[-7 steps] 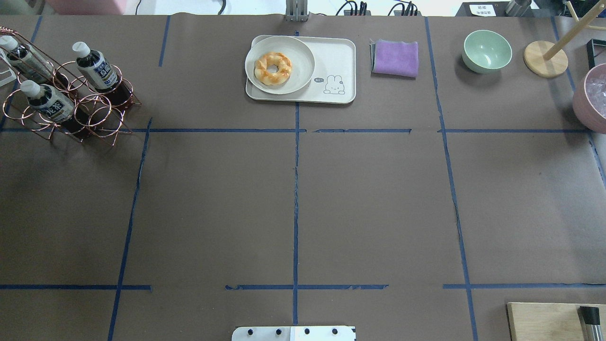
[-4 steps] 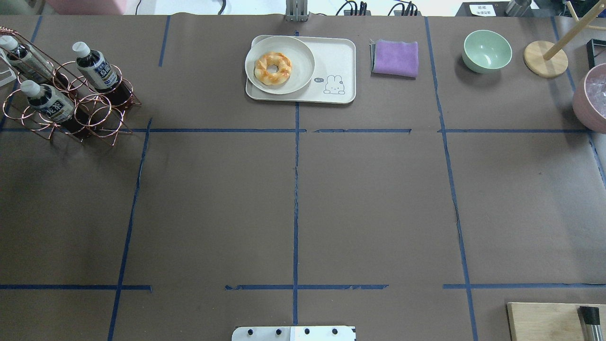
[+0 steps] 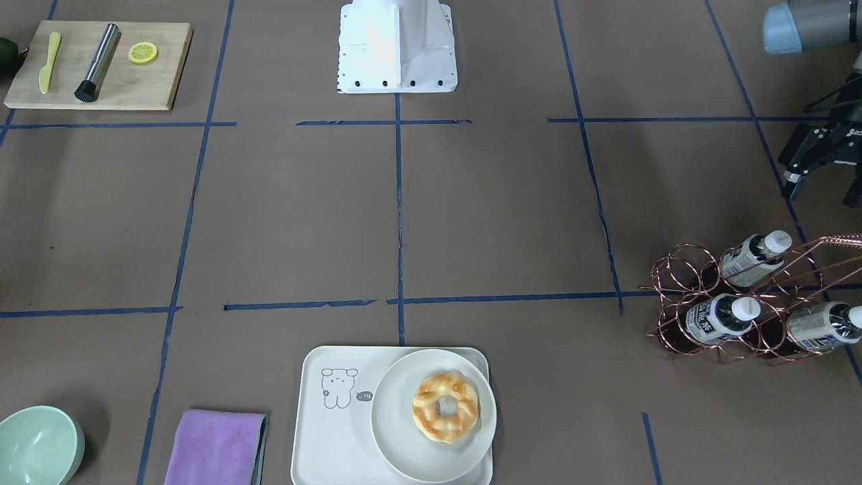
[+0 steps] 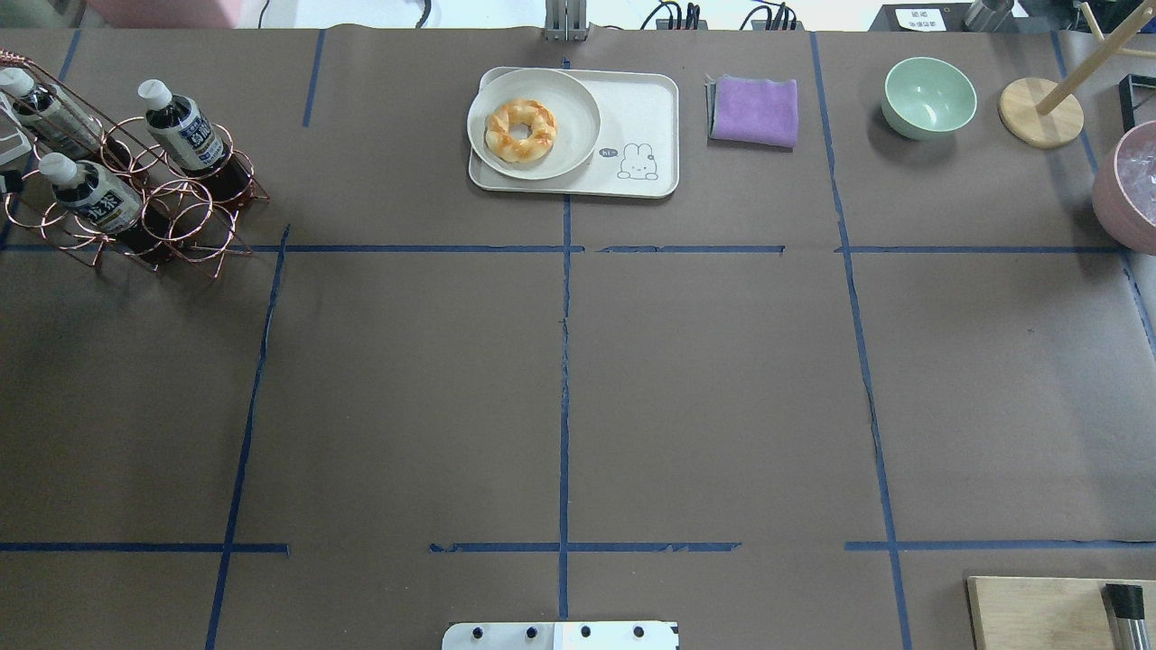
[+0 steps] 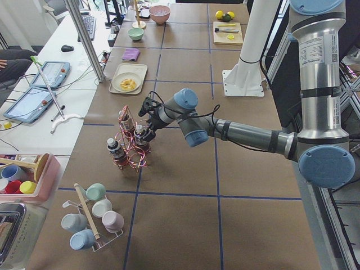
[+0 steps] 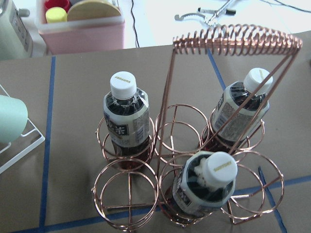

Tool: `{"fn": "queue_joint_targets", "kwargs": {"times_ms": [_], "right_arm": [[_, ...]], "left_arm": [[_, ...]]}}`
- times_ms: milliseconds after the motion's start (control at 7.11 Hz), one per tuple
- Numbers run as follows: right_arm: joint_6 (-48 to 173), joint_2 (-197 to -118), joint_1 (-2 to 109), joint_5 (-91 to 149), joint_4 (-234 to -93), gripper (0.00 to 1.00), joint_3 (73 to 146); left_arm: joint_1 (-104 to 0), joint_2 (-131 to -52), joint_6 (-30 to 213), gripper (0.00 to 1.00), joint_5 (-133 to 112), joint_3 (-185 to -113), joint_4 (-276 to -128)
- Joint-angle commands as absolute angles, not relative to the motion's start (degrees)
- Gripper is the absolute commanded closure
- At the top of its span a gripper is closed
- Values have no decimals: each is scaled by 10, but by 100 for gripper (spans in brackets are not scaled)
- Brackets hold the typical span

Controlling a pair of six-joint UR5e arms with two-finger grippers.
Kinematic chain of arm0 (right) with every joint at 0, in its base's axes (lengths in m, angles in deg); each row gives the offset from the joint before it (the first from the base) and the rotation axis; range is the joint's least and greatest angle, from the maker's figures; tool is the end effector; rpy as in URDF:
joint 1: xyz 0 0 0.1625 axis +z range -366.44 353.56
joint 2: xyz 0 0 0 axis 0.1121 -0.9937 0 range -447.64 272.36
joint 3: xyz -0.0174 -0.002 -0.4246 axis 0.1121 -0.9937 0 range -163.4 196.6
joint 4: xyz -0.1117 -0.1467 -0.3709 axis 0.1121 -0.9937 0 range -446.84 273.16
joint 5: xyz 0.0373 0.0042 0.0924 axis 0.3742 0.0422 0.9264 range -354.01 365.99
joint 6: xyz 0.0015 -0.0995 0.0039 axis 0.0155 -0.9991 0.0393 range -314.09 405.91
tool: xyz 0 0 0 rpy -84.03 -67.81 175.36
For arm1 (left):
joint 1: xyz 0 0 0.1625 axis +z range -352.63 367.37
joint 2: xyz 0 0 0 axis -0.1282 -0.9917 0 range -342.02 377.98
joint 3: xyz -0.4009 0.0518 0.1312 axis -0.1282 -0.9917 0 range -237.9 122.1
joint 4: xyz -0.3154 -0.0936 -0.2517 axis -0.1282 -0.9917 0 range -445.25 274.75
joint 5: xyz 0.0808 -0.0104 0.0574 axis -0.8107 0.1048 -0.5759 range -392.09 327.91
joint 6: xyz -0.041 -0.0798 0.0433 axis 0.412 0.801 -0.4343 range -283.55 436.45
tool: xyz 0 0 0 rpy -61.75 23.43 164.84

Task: Place tea on tray
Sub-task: 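Move the left gripper above the copper rack of tea bottles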

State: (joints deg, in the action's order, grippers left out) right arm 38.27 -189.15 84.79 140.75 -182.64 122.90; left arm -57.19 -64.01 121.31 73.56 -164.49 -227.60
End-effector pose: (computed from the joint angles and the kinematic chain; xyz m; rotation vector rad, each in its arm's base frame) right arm 0.0718 -0.4030 0.6186 0.0438 -0.7806 -0.0992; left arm 0.1020 -0.4619 0.4843 0.7220 0.8104 -0.1598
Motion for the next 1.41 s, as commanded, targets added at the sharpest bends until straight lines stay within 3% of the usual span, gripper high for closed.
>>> {"fn": "queue_joint_targets", "kwargs": {"times_ms": [0,563,844,1266], "right_arm": [[382,-1891,848,1407,-1826,0,1229],[382,-1891,848,1408,-1826,0,1228],[382,-1891,848,1408,-1826,0,1228],[382,-1891,848,1408,-1826,0,1228]], "left_arm": [[-528,-651,1232,0,644,-1642,-2288],[-485,-681,1274,8,576,-1609,-2292],[-485,-682,1275,22,576,-1587,-2323],[-485,-682,1278,36,576,-1581,-2330]]}}
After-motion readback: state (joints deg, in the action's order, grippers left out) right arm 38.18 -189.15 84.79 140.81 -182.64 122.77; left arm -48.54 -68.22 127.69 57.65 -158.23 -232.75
